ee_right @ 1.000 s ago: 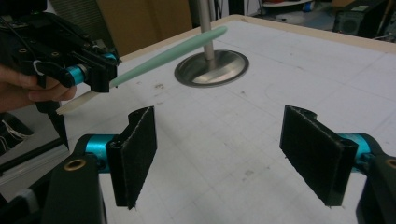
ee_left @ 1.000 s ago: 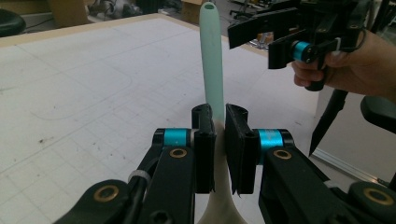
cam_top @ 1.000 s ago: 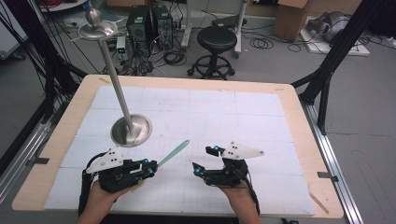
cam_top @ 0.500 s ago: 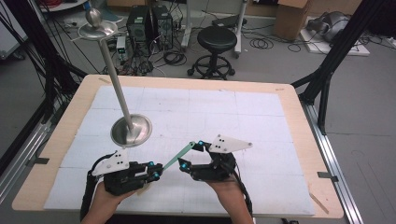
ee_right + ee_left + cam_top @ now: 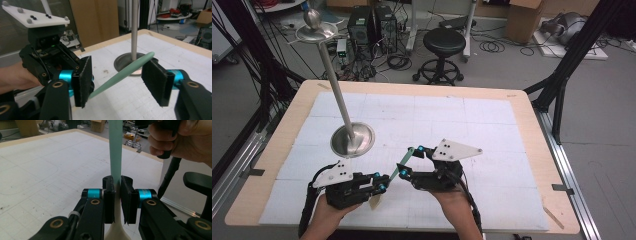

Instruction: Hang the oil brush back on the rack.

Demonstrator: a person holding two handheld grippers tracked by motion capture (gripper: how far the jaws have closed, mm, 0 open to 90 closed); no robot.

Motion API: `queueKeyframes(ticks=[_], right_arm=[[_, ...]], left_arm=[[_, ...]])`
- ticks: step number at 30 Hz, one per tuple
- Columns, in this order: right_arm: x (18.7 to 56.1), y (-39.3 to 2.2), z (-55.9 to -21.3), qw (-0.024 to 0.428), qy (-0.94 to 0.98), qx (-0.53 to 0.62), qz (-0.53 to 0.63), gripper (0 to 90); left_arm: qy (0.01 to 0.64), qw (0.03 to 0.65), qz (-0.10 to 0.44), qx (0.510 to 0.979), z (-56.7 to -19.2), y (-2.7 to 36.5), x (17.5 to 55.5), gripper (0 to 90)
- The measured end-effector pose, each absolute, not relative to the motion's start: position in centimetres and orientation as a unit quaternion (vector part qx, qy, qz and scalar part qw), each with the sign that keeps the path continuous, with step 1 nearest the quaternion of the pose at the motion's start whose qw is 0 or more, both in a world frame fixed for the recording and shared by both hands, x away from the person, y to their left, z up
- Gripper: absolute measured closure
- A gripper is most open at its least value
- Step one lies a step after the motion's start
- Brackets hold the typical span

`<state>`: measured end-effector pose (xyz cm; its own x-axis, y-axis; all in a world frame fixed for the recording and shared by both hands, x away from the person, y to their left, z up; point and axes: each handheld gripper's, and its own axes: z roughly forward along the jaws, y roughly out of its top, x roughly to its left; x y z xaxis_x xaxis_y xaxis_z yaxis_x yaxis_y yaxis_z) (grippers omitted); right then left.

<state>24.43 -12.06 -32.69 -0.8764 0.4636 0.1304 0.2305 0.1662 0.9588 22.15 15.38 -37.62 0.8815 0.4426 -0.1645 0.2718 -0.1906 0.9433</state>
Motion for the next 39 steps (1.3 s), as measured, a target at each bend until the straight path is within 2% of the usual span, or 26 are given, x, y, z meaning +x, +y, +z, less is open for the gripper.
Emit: queueKeyframes(ticks=[1, 4, 12, 13, 14, 16, 18, 19, 22, 23, 25, 26, 29, 31, 39], right_arm=[[24.3, -11.9, -32.3, 0.093, 0.755, 0.224, 0.609, 48.3], [24.2, -11.8, -32.1, 0.089, 0.754, 0.219, 0.614, 50.2], [24.2, -11.9, -31.8, 0.072, 0.747, 0.210, 0.626, 68.1], [24.2, -11.9, -31.8, 0.072, 0.747, 0.210, 0.626, 68.1], [24.2, -12.0, -31.8, 0.065, 0.746, 0.211, 0.629, 73.3], [24.2, -12.1, -31.7, 0.064, 0.746, 0.210, 0.629, 75.3], [24.2, -12.1, -31.7, 0.060, 0.746, 0.206, 0.631, 77.6], [24.1, -12.1, -31.7, 0.057, 0.748, 0.197, 0.631, 82.3], [23.9, -12.1, -31.7, 0.068, 0.750, 0.200, 0.627, 83.5], [24.0, -12.2, -31.7, 0.058, 0.745, 0.203, 0.633, 83.6], [24.1, -12.5, -31.6, 0.055, 0.737, 0.205, 0.642, 83.6], [24.1, -12.7, -31.5, 0.053, 0.735, 0.206, 0.644, 83.6], [24.2, -13.1, -31.2, 0.043, 0.729, 0.202, 0.653, 83.6], [24.3, -13.3, -31.0, 0.033, 0.728, 0.196, 0.656, 83.6], [24.8, -13.0, -30.0, -0.015, 0.716, 0.148, 0.682, 83.6]], left_arm=[[0.232, 0.593, 0.072, 0.768, -37.6, 15.3, 22.1, 81.4], [0.230, 0.593, 0.073, 0.768, -37.6, 15.2, 22.1, 81.3], [0.220, 0.596, 0.072, 0.769, -37.7, 14.8, 21.9, 81.4], [0.220, 0.596, 0.072, 0.769, -37.7, 14.8, 21.9, 81.4], [0.218, 0.597, 0.071, 0.769, -37.7, 14.7, 21.8, 81.7], [0.216, 0.597, 0.072, 0.769, -37.7, 14.7, 21.7, 82.3], [0.214, 0.599, 0.072, 0.768, -37.7, 14.7, 21.7, 89.3], [0.217, 0.609, 0.069, 0.759, -37.6, 14.8, 21.7, 89.3], [0.221, 0.611, 0.070, 0.757, -37.6, 15.0, 21.9, 89.1], [0.221, 0.612, 0.069, 0.756, -37.6, 15.1, 21.9, 88.6], [0.219, 0.616, 0.067, 0.754, -37.5, 15.4, 21.9, 84.9], [0.219, 0.616, 0.066, 0.754, -37.4, 15.5, 22.0, 80.4], [0.220, 0.623, 0.068, 0.748, -37.4, 16.0, 22.2, 59.3], [0.218, 0.628, 0.063, 0.744, -37.3, 16.2, 22.4, 53.3], [0.174, 0.640, 0.017, 0.749, -37.4, 15.3, 22.3, 51.6]])
